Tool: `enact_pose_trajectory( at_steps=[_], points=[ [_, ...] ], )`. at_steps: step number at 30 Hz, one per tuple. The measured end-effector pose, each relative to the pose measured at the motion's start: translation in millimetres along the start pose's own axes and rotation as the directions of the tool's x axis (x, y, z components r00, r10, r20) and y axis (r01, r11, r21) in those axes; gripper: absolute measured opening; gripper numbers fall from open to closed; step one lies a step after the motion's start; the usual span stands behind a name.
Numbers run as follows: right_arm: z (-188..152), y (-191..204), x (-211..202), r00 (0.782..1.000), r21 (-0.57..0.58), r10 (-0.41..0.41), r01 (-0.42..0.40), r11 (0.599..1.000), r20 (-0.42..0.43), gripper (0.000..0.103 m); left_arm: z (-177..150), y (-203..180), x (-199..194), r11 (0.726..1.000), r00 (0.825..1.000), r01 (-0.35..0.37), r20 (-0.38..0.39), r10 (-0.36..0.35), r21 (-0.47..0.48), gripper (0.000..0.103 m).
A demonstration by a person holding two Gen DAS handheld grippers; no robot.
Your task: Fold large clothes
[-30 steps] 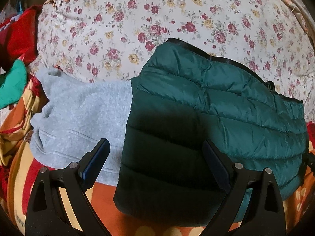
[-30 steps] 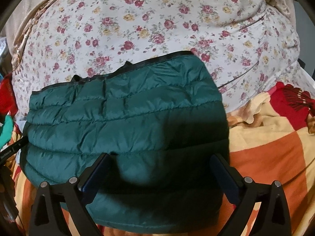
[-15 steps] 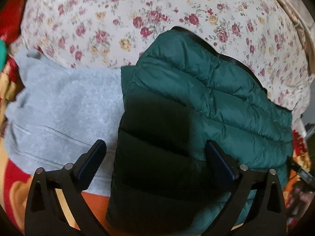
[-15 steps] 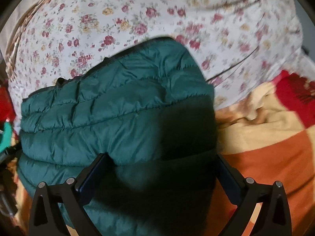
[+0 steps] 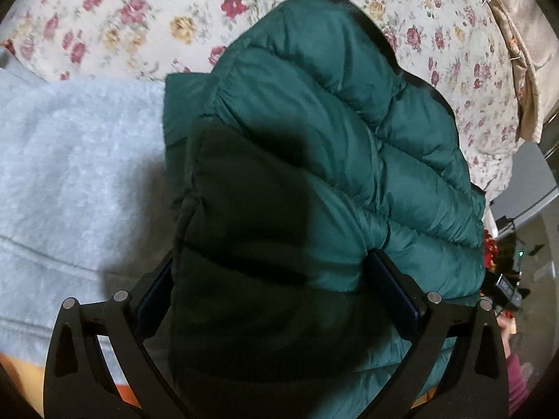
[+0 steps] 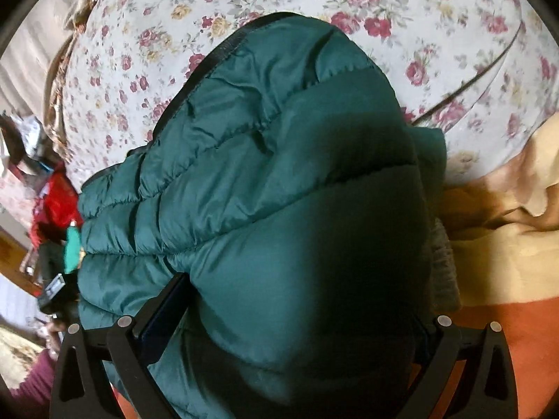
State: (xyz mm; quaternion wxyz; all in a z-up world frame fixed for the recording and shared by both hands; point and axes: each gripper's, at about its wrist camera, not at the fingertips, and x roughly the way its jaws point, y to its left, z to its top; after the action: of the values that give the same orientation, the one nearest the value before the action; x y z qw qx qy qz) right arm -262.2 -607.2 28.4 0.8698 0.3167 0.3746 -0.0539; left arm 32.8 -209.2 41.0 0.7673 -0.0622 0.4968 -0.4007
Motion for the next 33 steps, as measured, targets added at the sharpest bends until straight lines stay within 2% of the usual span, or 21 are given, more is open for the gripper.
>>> enact_pose_trajectory(
  at_steps=[4,7,8,9,10,12,15,17,24,29,30,31,32,33],
  points=[
    [-1,-1,3,1.000,-0.004,0.013,-0.013,1.000,0.013,0.103,0,1,7,0.999,1.000,0.031,0.003,-0.031,-0.012,0.103],
    [-5,4,2,1.000,0.000,0.005,-0.005,1.000,0.026,0.103,-2,-5,11,1.000,1.000,0.021,0.002,-0.020,-0.021,0.103],
    [-7,9,-1,1.000,0.001,0.006,-0.006,1.000,0.031,0.096,-3,-9,9,1.000,1.000,0.007,0.006,-0.007,-0.020,0.101],
    [-9,12,-6,0.999,-0.006,0.004,-0.003,1.000,0.039,0.083,-4,-12,7,1.000,1.000,0.006,0.012,-0.006,-0.015,0.090],
    [-10,19,-12,0.999,-0.021,0.000,0.001,1.000,0.050,0.076,-6,-18,2,1.000,1.000,0.001,0.023,-0.001,0.002,0.084],
    [-10,29,-21,0.999,-0.029,-0.002,0.004,1.000,0.052,0.056,-10,-31,-12,0.999,0.999,-0.025,0.047,0.022,0.048,0.063],
    [-13,37,-42,0.997,0.001,0.028,-0.029,1.000,0.066,0.044,-14,-43,-36,0.997,0.997,-0.017,0.073,0.012,0.075,0.044],
    [-16,43,-57,0.994,0.023,0.075,-0.077,0.997,0.076,0.041,-17,-46,-50,0.997,0.997,-0.006,0.076,0.000,0.078,0.040],
    [-47,79,-98,0.989,0.025,0.148,-0.149,0.989,0.029,0.039,-49,-51,-109,0.996,0.999,0.020,0.035,-0.024,0.085,0.036],
    [-91,89,-116,0.977,0.074,0.198,-0.192,0.979,-0.077,0.040,-93,-41,-146,0.999,0.999,0.001,-0.052,0.002,0.054,0.036],
    [-98,92,-115,0.977,0.075,0.190,-0.183,0.980,-0.100,0.044,-101,-38,-148,0.999,0.997,-0.019,-0.073,0.022,0.045,0.039],
    [-106,96,-110,0.982,0.053,0.134,-0.128,0.990,-0.133,0.047,-110,-33,-148,0.998,0.994,-0.055,-0.090,0.059,0.038,0.042],
    [-109,98,-105,0.987,0.030,0.073,-0.069,0.997,-0.143,0.059,-115,-30,-146,0.996,0.993,-0.077,-0.088,0.080,0.039,0.048],
    [-113,101,-97,0.989,0.001,-0.023,0.023,1.000,-0.145,0.066,-120,-27,-144,0.994,0.992,-0.098,-0.082,0.101,0.037,0.057]
  ],
)
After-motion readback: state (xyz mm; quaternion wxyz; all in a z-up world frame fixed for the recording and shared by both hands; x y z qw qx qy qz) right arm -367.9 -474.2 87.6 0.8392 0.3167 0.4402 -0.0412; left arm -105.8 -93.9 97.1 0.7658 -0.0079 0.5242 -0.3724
